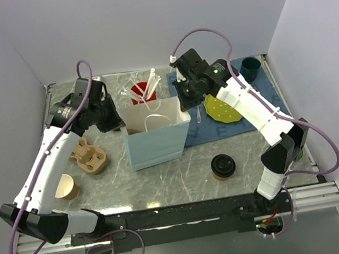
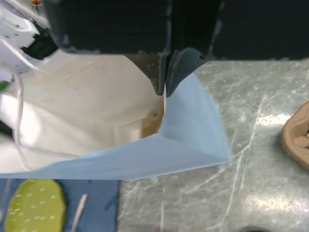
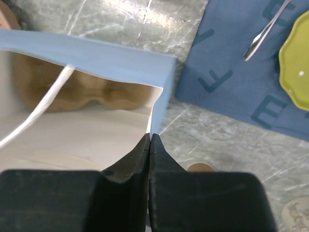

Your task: Pack the takeout coffee

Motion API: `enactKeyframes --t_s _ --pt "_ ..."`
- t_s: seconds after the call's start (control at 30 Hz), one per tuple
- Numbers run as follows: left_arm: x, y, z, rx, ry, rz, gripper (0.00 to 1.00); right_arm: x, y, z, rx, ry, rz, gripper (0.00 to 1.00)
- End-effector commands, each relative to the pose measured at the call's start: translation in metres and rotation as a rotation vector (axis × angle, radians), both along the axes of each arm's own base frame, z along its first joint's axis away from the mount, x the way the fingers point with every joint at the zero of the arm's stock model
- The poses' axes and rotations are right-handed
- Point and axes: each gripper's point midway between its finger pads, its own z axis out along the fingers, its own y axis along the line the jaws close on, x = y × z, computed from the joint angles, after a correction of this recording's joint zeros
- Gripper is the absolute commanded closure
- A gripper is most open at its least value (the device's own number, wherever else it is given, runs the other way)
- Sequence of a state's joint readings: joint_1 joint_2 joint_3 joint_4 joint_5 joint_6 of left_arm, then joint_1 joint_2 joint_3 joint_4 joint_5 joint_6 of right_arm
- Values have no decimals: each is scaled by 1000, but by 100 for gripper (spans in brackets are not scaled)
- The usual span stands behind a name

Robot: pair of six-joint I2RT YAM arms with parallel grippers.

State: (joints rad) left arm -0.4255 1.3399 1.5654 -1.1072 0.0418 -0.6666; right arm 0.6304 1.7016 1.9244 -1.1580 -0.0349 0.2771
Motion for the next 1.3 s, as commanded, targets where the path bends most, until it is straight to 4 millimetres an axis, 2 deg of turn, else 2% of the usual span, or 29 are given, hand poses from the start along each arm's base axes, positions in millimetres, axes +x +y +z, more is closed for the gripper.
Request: enactKeyframes --t_s 0.0,0.03,0.07,0.1,0.13,0.17,0.2,0.27,0.3,0.37,0.4,0.43,0.5,0.53,0.63,0.73,0.8,0.87,0.9,0.93,0.97,1.0,1.03,1.17,1.27 --pt "2 -12 63 -123 -131 -22 99 1 -3 18 60 -59 12 100" --pt "2 -16 69 -143 -129 -32 99 2 -2 18 73 -68 15 100" --pt "-2 -24 87 -203 -149 -57 99 -2 -3 18 86 -68 19 100" --pt "-4 -28 93 -228 -151 -66 99 -7 -2 6 85 -39 26 100" --pt "-7 -29 101 -250 -171 -71 99 -8 0 5 104 -36 22 100" --pt "-9 -30 83 -252 -133 -67 99 -13 1 8 126 -35 27 100" --pt "-16 -32 70 -264 -100 -78 99 -15 0 1 130 -18 13 100" --pt "-26 -30 47 -252 -36 -83 99 -17 0 4 151 -32 5 100" --pt "-29 -30 45 -253 -23 -85 98 -17 0 9 159 -37 1 100" --pt "-31 -26 49 -237 -21 -70 98 -19 -1 19 169 -42 0 100" --pt "-31 -23 53 -228 -30 -63 98 -20 1 32 193 -60 4 100" --pt "-25 -21 64 -214 -60 -51 98 -22 1 38 199 -64 3 100" --pt "-28 -13 66 -173 -40 -38 97 -28 -3 53 210 -62 -8 100" --pt "-26 -12 73 -164 -53 -30 96 -30 -4 57 212 -58 -12 100" --pt "-27 -8 77 -148 -50 -23 94 -41 -10 68 221 -42 -23 100" --pt "-26 -5 94 -151 -80 -5 94 -50 -15 76 226 -32 -31 100" --pt "-27 -5 97 -163 -84 4 94 -54 -16 83 239 -30 -38 100" --pt "-31 -6 81 -164 -41 8 88 -58 -14 80 252 -7 -35 99" --pt "-36 -5 78 -168 -40 10 82 -59 -13 76 253 4 -31 87" --pt "-35 -5 59 -159 -9 14 62 -59 -13 74 257 -1 -30 81" --pt "-37 -5 53 -159 -1 13 54 -59 -14 61 239 24 -43 74" --pt "-39 -3 49 -155 -5 20 49 -59 -16 56 230 28 -50 61" --pt "-41 0 39 -139 15 32 45 -59 -17 56 228 21 -57 56" --pt "-41 3 29 -107 23 17 39 -59 -21 53 214 10 -57 53" --pt "-37 4 31 -90 -7 1 40 -58 -21 53 208 1 -49 52"
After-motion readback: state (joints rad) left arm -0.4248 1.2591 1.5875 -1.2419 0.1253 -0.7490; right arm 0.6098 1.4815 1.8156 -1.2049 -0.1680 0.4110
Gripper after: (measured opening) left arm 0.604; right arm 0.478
